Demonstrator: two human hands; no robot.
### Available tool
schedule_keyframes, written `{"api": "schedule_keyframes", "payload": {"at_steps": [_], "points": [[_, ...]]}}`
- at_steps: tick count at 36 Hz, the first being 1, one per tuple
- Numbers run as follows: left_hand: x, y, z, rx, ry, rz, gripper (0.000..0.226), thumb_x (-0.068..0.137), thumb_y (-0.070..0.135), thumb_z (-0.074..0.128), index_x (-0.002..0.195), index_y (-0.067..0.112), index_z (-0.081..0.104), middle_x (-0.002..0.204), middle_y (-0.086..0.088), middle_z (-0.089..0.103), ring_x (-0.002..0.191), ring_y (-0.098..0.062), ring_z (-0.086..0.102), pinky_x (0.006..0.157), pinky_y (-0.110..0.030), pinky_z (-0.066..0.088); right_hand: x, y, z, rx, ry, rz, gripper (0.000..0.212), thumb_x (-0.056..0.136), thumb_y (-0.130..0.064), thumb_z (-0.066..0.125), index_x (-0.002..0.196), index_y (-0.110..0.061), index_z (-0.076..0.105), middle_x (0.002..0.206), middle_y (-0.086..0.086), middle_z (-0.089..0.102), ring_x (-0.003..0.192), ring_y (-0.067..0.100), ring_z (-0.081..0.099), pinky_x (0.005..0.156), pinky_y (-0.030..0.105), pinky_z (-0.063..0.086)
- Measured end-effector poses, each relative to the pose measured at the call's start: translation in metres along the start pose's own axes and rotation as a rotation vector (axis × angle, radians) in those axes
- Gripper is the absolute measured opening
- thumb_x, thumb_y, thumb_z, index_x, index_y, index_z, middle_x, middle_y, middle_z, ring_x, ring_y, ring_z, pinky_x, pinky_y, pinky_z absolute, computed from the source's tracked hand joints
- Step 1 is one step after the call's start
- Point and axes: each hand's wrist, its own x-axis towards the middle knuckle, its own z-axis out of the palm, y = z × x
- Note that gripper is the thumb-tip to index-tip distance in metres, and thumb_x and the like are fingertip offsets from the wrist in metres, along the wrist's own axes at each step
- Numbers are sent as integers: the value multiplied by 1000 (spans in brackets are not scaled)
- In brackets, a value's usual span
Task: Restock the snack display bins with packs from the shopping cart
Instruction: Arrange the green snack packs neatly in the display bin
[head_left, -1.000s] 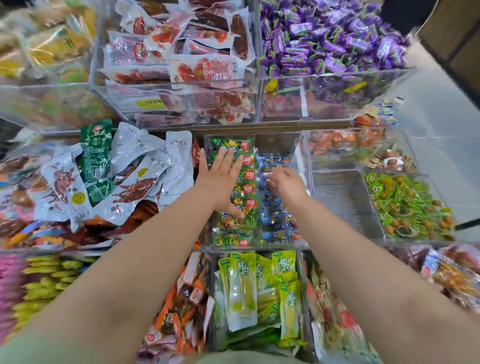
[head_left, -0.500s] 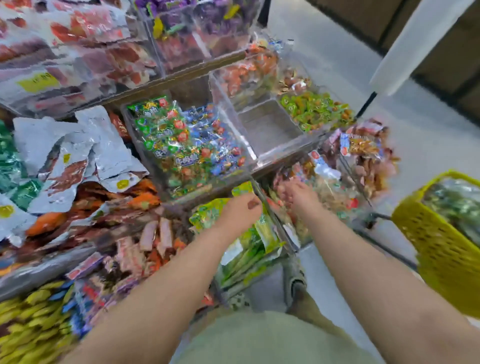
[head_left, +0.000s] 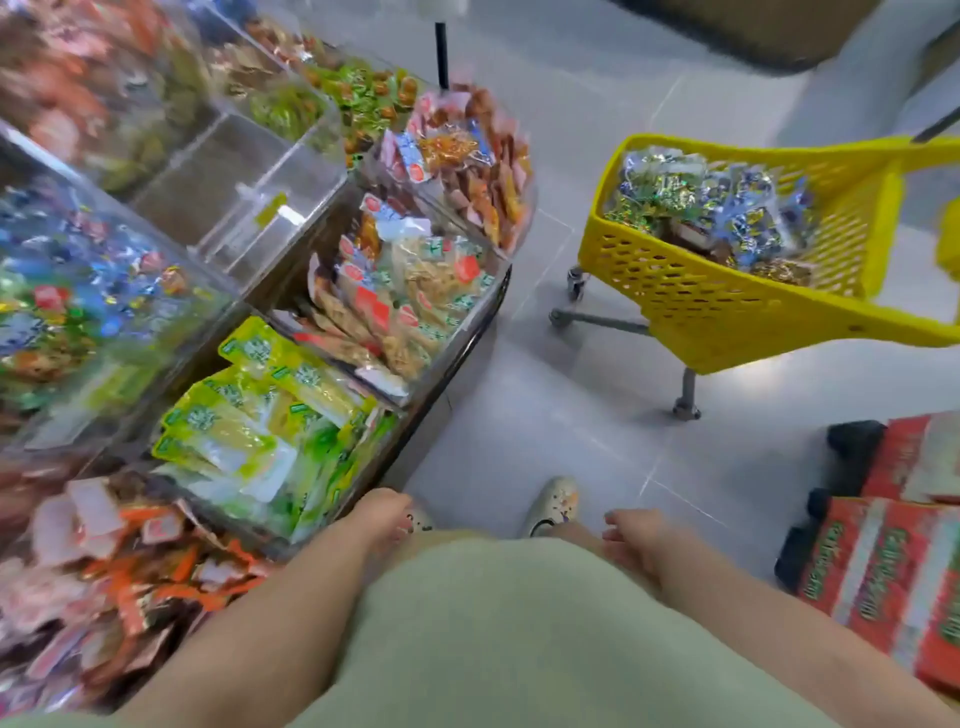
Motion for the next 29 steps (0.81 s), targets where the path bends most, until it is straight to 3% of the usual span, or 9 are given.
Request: {"api": "schedule_keyframes", "payload": {"at_steps": [4, 7, 9, 12, 15, 17, 19, 22, 29], "points": [[-8, 47, 29, -69, -11, -12, 20, 98, 12, 43, 78, 12, 48, 76, -8, 52, 61, -19, 46, 59, -23, 33, 9, -16, -55, 85, -2, -42, 21, 95, -16, 47, 74, -15, 45, 65, 4, 46, 52, 14, 44, 51, 21, 32], [-9, 90, 48, -116, -8, 48, 25, 99, 13, 43, 75, 15, 47, 74, -6, 49, 62, -17, 45, 58, -23, 34, 16, -40, -98, 98, 32, -100, 12, 96, -19, 48, 93, -9, 54, 79, 5, 56, 64, 14, 54, 59, 25, 40], [-10, 117, 59, -144, -10, 105, 28, 99, 11, 44, 71, 16, 48, 70, -5, 46, 61, -16, 43, 57, -24, 33, 23, -54, -124, 118, 58, -139, 21, 96, -17, 46, 108, -4, 56, 93, 13, 62, 68, 16, 54, 62, 25, 39], [-13, 152, 73, -135, -5, 146, 26, 98, 10, 44, 73, 15, 50, 72, -6, 50, 63, -17, 47, 59, -25, 35, 28, -63, -157, 163, 119, -161, 17, 96, -12, 46, 102, -3, 58, 120, 22, 59, 74, 19, 56, 66, 28, 39], [-11, 176, 84, -112, -19, 150, 21, 98, 11, 46, 78, 15, 52, 73, -6, 52, 63, -17, 49, 59, -25, 36, 31, -60, -174, 192, 141, -130, 13, 94, -10, 45, 94, -5, 57, 105, 26, 62, 75, 23, 61, 60, 25, 34], [-7, 191, 89, -102, -20, 141, 16, 98, 12, 47, 84, 13, 53, 75, -7, 53, 64, -18, 50, 59, -26, 37, 33, -54, -177, 208, 106, -72, 10, 94, -10, 44, 86, -11, 50, 81, 13, 55, 64, 19, 53, 58, 24, 32], [-1, 205, 92, -89, -19, 124, 10, 99, 13, 47, 92, 10, 54, 76, -8, 53, 63, -18, 49, 57, -27, 38, 38, -47, -178, 224, 88, -9, 16, 94, -9, 42, 79, -15, 42, 70, 7, 42, 57, 17, 41, 56, 23, 27], [10, 229, 91, -55, -25, 102, 12, 99, 14, 45, 106, 8, 52, 78, -8, 53, 61, -19, 48, 56, -27, 38, 44, -47, -178, 238, 57, 33, 25, 95, -6, 39, 72, -16, 36, 66, 7, 33, 55, 17, 33, 54, 23, 21], [44, 321, 74, 3, -56, 127, 16, 97, 16, 48, 107, 6, 54, 90, -12, 58, 75, -25, 55, 74, -33, 47, 60, -114, -201, 340, 73, 23, 16, 95, -11, 43, 79, -14, 43, 71, 5, 45, 60, 17, 43, 57, 25, 31]]}}
